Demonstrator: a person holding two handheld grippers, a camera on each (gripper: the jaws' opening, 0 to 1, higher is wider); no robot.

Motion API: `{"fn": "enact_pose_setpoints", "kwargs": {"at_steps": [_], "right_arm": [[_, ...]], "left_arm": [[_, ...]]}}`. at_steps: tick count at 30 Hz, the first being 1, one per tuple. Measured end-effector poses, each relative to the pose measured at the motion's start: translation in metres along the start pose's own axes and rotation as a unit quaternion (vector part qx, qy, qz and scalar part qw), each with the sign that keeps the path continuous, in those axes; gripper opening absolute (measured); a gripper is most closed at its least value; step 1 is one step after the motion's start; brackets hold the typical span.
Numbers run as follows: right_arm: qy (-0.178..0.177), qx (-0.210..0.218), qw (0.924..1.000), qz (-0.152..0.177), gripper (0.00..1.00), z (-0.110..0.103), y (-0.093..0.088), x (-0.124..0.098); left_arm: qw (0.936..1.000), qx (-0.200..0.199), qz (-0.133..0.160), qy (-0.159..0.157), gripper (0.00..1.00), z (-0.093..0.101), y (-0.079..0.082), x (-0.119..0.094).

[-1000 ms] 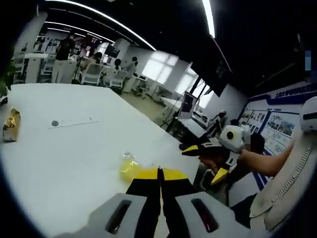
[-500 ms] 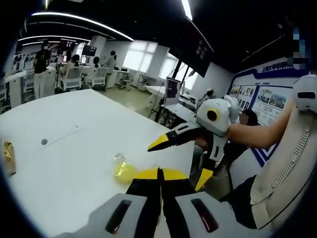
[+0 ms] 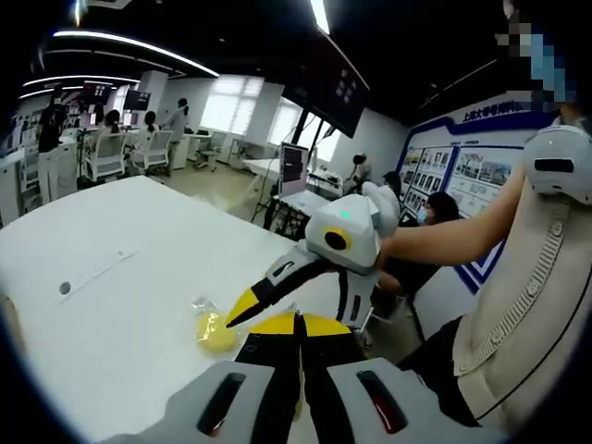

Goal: Compare the silicone blocks by pressing each to a similar depth, holding the contact briefly, and releasing to observe deformation and rebound differences across the visible hardness samples.

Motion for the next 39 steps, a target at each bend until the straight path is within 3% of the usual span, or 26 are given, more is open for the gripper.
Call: {"fn": "enact_pose_setpoints", "kwargs": {"at_steps": [11,14,21,26,31,39], "right_arm": [[0.039,-0.006,0.9992,0.000,0.45,-0.009,-0.003,0.004],[0.048,-0.015,0.9987,0.004,0.33,-0.012,-0.003,0.005],[0.041,-0.026,0.9987,0.013,0.24,-0.012,-0.004,0.007],[0.039,-0.021,0.9989,-0.012,0.20,-0.013,-0.013,0.011],[0.033,0.008,0.9978,-0.057,0.13,-0.017,-0.025,0.014],[0.030,0.005,0.9960,-0.084,0.05,-0.019,-0.038,0.019]], "left_arm": [[0.9991,0.025,-0.008,-0.034,0.00,0.008,0.001,0.005],[0.9987,0.034,-0.017,-0.032,0.00,0.008,-0.003,0.007],[0.9990,0.030,-0.023,-0.025,0.00,0.005,-0.009,0.004],[0.9985,0.033,-0.039,-0.019,0.00,0.002,-0.018,0.005],[0.9980,0.029,-0.055,-0.010,0.00,-0.002,-0.029,0.008],[0.9975,0.019,-0.068,-0.003,0.00,-0.005,-0.042,0.011]]}}
Point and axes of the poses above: the point that each gripper's makers call its tool centre point, and the gripper's own axes: x roughly forward along the fingers, z roughly to its right, y roughly out of its top, the point moved 2 cm from there along -x, roughly backward along the fingers, and after that the axes turned 9 degrees about -y, right-handed, at the moved point
